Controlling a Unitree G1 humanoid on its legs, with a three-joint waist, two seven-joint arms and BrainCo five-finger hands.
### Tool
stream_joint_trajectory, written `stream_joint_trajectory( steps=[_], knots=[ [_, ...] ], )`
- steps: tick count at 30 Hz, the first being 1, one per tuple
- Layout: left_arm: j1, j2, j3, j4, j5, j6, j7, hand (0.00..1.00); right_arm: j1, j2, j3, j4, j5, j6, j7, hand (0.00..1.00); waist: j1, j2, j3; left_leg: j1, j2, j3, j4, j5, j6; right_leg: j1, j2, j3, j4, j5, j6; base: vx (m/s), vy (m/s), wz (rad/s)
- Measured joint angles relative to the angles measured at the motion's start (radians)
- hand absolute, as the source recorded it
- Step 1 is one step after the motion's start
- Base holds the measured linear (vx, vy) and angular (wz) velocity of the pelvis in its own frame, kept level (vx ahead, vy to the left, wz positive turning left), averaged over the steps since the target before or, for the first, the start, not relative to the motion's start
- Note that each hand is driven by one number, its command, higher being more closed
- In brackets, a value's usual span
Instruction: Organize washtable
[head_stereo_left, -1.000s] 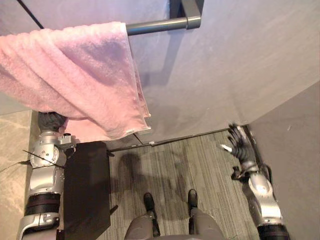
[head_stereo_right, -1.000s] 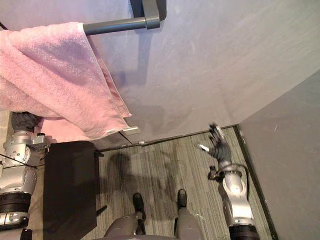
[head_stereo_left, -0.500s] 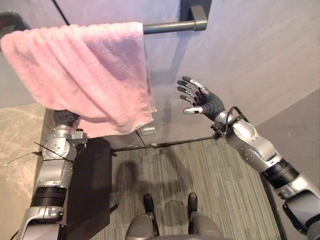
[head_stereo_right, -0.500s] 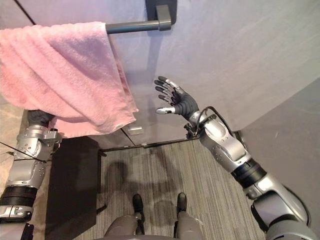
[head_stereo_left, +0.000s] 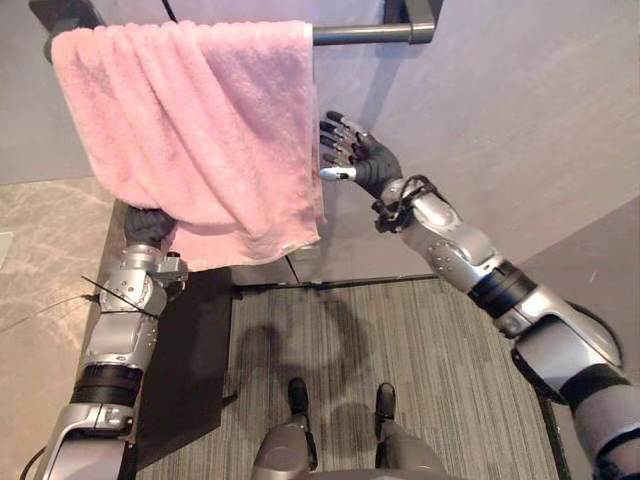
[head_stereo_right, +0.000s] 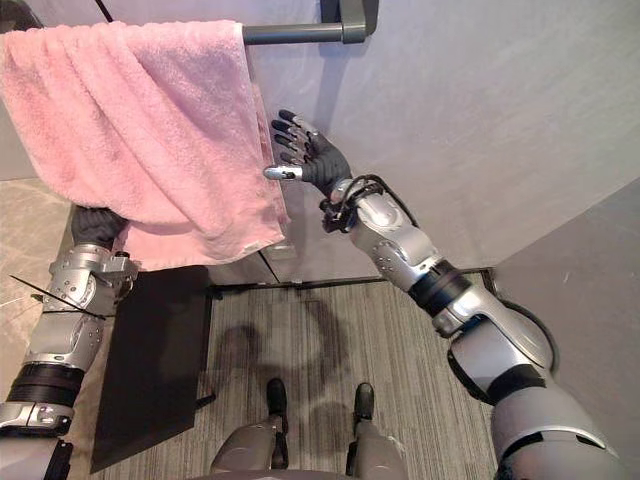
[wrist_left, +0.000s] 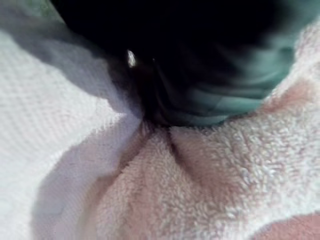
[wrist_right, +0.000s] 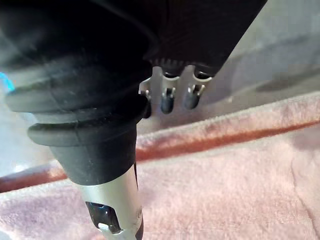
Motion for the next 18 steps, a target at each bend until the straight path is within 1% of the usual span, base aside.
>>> stream_joint_trajectory(
  steps=[5,9,10,14,16,18],
  knots=[
    [-0.011,-0.020,0.000,0.000,0.000,0.000,0.008,1.00,-0.004,0.068,-0.006,0.023,-0.046,-0.003,-0.032,0.00,0.001,0.000,0.000,-0.012,0.013,-0.015,-0.006,0.015,-0.010,0.000,0.013,-0.012,-0.011,0.008,-0.003,-0.04,-0.026,0.06],
    [-0.031,-0.028,-0.016,0.000,0.000,0.000,0.023,1.00,-0.015,0.125,-0.016,0.055,-0.066,-0.004,-0.035,0.00,0.000,0.000,0.000,-0.018,0.021,-0.021,-0.007,0.022,-0.017,-0.004,0.020,-0.018,-0.011,0.009,-0.005,-0.01,-0.008,0.04],
    [-0.035,-0.031,-0.018,0.000,0.000,0.000,0.023,1.00,-0.028,0.145,-0.016,0.072,-0.078,-0.003,-0.037,1.00,0.000,0.000,0.000,-0.021,0.023,-0.021,-0.007,0.024,-0.019,-0.006,0.023,-0.017,-0.011,0.010,-0.007,0.00,0.000,0.00],
    [-0.049,-0.042,-0.019,0.000,0.000,0.000,0.032,1.00,-0.059,0.189,-0.027,0.100,-0.108,-0.006,-0.044,1.00,0.001,-0.001,0.000,-0.033,0.030,-0.022,-0.002,0.031,-0.022,-0.017,0.029,-0.019,-0.012,0.016,-0.013,0.00,0.000,0.00],
    [-0.068,-0.067,-0.019,0.000,0.000,0.000,0.045,1.00,-0.059,0.213,-0.052,0.112,-0.139,-0.007,-0.065,1.00,0.001,-0.001,0.000,-0.033,0.031,-0.023,-0.002,0.032,-0.022,-0.017,0.030,-0.020,-0.012,0.016,-0.013,0.00,0.000,0.00],
    [-0.069,-0.069,-0.019,0.000,0.001,0.000,0.045,1.00,-0.059,0.227,-0.069,0.114,-0.170,-0.010,-0.081,1.00,-0.002,0.000,0.000,-0.033,0.030,-0.022,-0.002,0.032,-0.022,-0.017,0.030,-0.019,-0.012,0.017,-0.013,0.00,0.000,0.00]
  ],
)
